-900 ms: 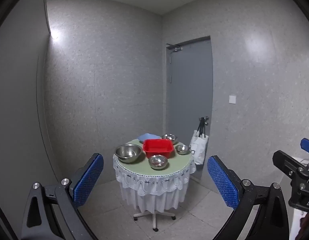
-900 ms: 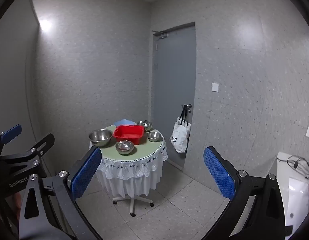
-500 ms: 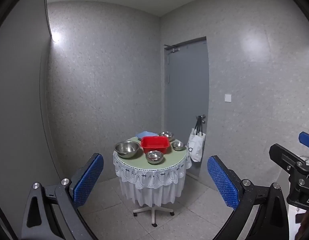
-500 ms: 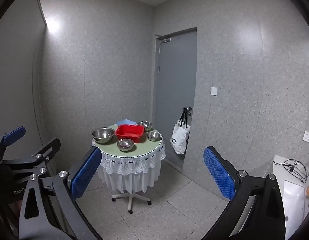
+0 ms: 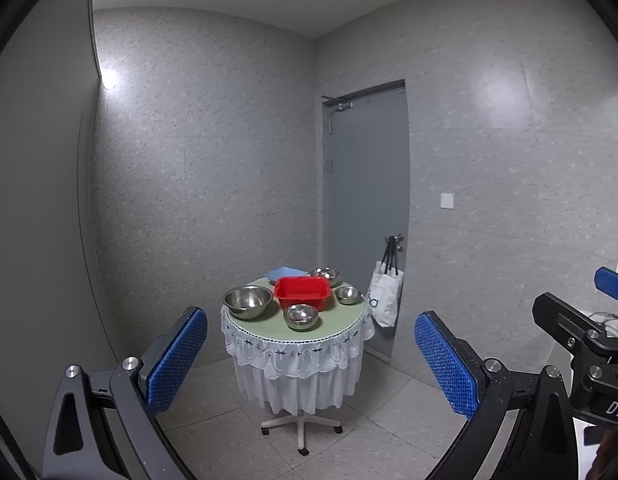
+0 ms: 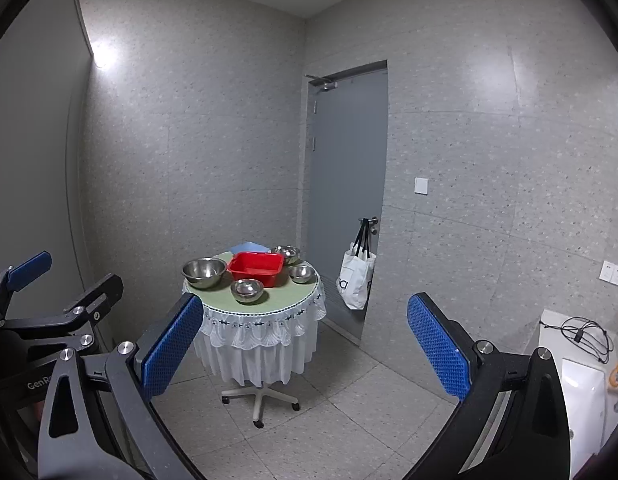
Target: Organize plates and bowls
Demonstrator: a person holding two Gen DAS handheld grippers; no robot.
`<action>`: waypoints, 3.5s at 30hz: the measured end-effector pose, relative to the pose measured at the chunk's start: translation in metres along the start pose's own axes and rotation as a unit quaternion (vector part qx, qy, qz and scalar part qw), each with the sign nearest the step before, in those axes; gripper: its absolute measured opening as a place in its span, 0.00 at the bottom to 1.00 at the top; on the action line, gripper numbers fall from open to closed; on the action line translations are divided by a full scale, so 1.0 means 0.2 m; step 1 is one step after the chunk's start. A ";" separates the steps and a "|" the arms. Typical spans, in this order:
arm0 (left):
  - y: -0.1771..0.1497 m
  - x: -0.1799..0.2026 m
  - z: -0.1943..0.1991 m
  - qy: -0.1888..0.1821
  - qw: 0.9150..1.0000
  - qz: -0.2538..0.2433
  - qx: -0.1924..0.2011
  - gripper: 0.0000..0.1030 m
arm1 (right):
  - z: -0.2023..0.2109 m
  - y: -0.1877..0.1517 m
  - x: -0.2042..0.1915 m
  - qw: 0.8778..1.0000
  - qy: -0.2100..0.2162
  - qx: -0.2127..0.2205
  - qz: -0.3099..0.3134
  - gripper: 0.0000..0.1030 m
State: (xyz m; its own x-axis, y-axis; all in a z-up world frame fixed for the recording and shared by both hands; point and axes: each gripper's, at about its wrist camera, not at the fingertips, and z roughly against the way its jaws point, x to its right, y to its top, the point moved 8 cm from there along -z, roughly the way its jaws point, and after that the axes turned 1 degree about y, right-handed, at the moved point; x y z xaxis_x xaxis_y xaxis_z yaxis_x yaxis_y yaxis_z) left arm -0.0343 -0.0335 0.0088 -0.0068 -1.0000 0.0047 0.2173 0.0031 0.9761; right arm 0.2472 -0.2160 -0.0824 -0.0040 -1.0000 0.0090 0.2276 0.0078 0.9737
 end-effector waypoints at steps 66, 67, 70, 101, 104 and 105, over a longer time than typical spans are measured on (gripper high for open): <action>0.17 -0.13 -1.16 -0.031 0.999 -0.014 -0.028 1.00 | -0.82 0.18 0.09 0.999 -0.009 -0.036 -0.022 1.00; 0.19 -0.16 -1.23 -0.032 0.999 -0.015 -0.029 1.00 | -0.88 0.19 0.06 0.999 -0.010 -0.037 -0.022 1.00; 0.25 -0.22 -1.44 -0.030 0.999 -0.010 -0.029 1.00 | -1.04 0.23 0.01 0.999 -0.011 -0.037 -0.020 1.00; 0.42 -0.38 -3.65 0.117 0.982 0.038 -0.145 0.99 | -3.12 0.23 -0.29 0.983 0.121 -0.142 -0.005 1.00; 0.45 -0.39 -3.90 0.127 0.978 0.045 -0.158 0.99 | -3.32 0.25 -0.29 0.979 0.135 -0.150 -0.008 1.00; 0.43 -0.41 -3.98 0.134 0.976 0.045 -0.166 0.99 | -3.39 0.25 -0.31 0.978 0.143 -0.154 -0.007 1.00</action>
State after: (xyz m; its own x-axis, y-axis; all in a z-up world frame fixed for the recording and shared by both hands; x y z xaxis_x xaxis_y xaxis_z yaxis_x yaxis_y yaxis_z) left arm 0.7629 0.0424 -0.0799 0.2734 -0.9618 -0.0136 0.5102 0.1331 0.8497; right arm 0.9182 -0.1575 -0.1887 0.2534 -0.9610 -0.1107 0.5126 0.0364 0.8578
